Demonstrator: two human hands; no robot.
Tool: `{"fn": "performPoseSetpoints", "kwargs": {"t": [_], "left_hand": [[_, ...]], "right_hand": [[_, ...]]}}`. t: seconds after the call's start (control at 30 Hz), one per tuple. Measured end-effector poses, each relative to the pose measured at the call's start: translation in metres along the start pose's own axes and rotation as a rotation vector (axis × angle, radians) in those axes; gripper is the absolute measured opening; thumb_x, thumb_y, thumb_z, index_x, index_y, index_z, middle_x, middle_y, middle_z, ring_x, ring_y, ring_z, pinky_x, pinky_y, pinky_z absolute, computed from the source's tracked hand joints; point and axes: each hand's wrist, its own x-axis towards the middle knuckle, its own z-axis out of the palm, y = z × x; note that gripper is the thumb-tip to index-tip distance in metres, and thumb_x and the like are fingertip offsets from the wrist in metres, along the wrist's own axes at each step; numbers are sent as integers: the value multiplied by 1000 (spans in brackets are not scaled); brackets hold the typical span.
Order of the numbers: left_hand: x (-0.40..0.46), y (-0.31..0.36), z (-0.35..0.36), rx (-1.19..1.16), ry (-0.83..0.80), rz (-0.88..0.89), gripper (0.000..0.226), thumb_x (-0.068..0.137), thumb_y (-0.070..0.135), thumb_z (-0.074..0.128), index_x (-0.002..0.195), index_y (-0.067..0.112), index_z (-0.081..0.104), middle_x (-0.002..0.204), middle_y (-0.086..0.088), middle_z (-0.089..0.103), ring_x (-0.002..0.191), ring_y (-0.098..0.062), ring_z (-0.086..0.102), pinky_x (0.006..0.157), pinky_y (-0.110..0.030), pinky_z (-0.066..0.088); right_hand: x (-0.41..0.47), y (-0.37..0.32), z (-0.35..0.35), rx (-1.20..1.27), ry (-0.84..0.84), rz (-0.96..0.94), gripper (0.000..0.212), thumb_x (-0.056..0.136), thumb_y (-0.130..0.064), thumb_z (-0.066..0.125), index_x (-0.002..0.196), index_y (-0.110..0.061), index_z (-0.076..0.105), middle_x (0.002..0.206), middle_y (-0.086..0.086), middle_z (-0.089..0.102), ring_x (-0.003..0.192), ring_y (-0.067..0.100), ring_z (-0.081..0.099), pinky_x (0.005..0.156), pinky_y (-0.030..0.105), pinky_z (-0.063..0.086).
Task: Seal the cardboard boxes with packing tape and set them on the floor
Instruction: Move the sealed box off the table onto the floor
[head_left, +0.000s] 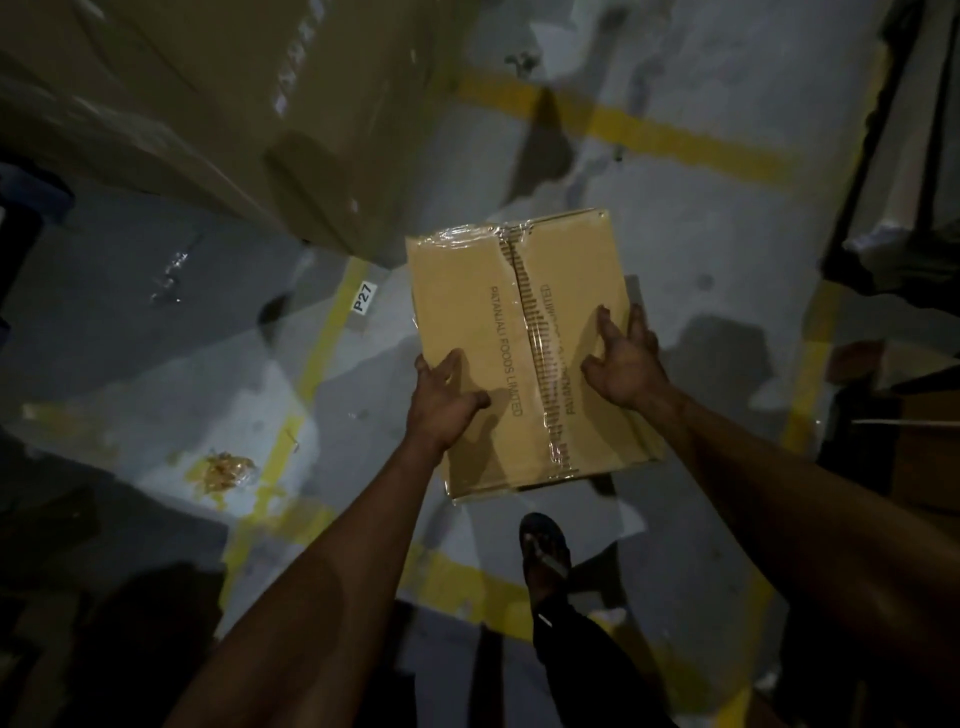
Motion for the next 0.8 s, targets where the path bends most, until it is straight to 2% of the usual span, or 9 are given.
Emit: {"fn": "performPoseSetpoints", "kwargs": {"t": [0.07, 0.17, 0.23, 0.33, 0.47, 0.53, 0.6, 0.7, 0.8], "left_hand": [[-6, -7, -2, 28, -29, 3, 95, 80, 21, 84, 162, 25, 34, 163, 6, 21, 141, -21, 42, 115, -39, 44], [-25, -15, -9, 87, -71, -43, 96, 84, 22, 83, 163, 24, 29, 159, -2, 34, 137, -22, 47, 104, -28, 43], [-48, -21, -18, 133, -40, -62, 89, 86, 25, 82, 162, 20, 34, 157, -8, 40, 140, -27, 47, 106, -29, 41], [-96, -36, -38, 121, -26, -91, 68, 91, 27, 77, 152, 15, 50, 154, -9, 50, 140, -25, 49, 109, -29, 41], [-184, -69, -77, 36, -30, -155, 57, 87, 34, 81, 139, 20, 63, 135, -10, 65, 124, -23, 63, 105, -37, 51], [-235, -92, -98, -24, 28, -153, 52, 82, 39, 81, 129, 22, 69, 122, -6, 72, 113, -20, 69, 103, -39, 53], [-293, -114, -118, -78, 96, -130, 50, 77, 43, 79, 122, 23, 73, 114, -3, 76, 106, -17, 72, 99, -38, 56], [-394, -149, -146, -141, 214, -54, 37, 87, 32, 80, 122, 22, 73, 107, -1, 77, 101, -15, 72, 85, -26, 54], [-496, -206, -173, -206, 390, 43, 31, 88, 31, 79, 118, 25, 75, 97, 4, 78, 91, -7, 73, 80, -23, 54]], "right_hand": [[-5, 1, 5, -1, 15, -5, 83, 98, -40, 56, 162, -34, 4, 169, 8, -14, 153, 41, 4, 120, 57, 20], [-18, -3, 5, -26, 115, -12, 81, 94, -39, 61, 161, -27, 17, 168, 14, -2, 150, 40, 14, 119, 57, 26], [-37, -10, 8, -28, 181, -28, 75, 93, -36, 62, 158, -23, 27, 167, 17, 7, 148, 40, 18, 118, 57, 27], [-86, -15, 28, -42, 186, -107, 64, 94, -38, 61, 152, -25, 39, 162, 17, 22, 147, 40, 22, 117, 57, 25], [-174, -28, 58, -18, 77, -258, 54, 84, -40, 53, 134, -22, 62, 140, 14, 57, 129, 37, 51, 108, 47, 40], [-222, -45, 75, 67, 3, -331, 48, 80, -34, 53, 121, -18, 72, 123, 12, 70, 112, 34, 65, 99, 42, 52], [-273, -70, 90, 86, -53, -412, 41, 80, -29, 54, 113, -18, 76, 113, 4, 76, 104, 26, 71, 92, 37, 56], [-363, -110, 113, 42, -93, -551, 28, 89, -14, 62, 113, -19, 76, 106, 1, 76, 96, 19, 71, 88, 33, 56], [-457, -147, 143, 55, -112, -687, 24, 90, -16, 66, 108, -28, 76, 103, -8, 76, 92, 5, 71, 88, 34, 58]]}}
